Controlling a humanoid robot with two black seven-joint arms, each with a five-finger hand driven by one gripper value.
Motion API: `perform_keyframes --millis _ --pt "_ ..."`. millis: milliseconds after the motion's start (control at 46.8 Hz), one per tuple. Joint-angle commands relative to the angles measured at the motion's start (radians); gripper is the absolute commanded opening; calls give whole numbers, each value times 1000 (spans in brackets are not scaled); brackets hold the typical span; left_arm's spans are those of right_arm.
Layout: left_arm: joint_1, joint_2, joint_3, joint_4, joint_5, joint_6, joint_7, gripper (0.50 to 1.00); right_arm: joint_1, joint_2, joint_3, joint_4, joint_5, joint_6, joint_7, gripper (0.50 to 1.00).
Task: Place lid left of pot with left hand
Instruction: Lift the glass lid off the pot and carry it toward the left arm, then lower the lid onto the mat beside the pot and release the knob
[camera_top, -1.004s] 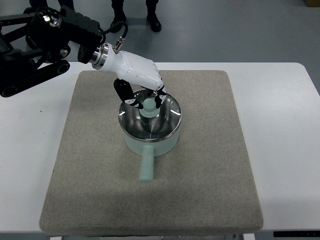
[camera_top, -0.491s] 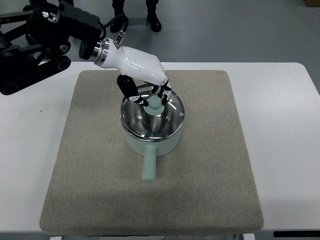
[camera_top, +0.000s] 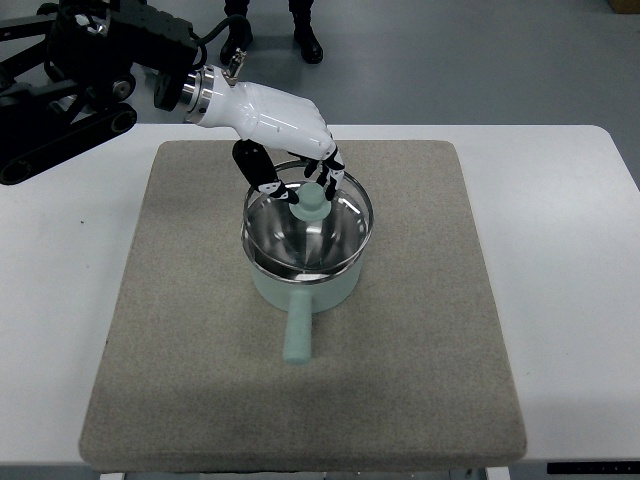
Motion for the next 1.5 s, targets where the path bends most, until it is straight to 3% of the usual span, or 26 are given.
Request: perform_keyframes --millis 0,534,1132,1474 --pt "0 4 -3 7 0 0 0 500 0 0 1 0 0 0 0 924" --pt "2 100 -8 120 -45 0 0 500 1 0 0 0 0 0 0 924" --pt "8 315 5 122 -74 6 0 500 0 0 0 0 0 0 0 924" --pt "118 328 -4 120 -86 26 0 500 0 0 0 0 0 0 0 924"
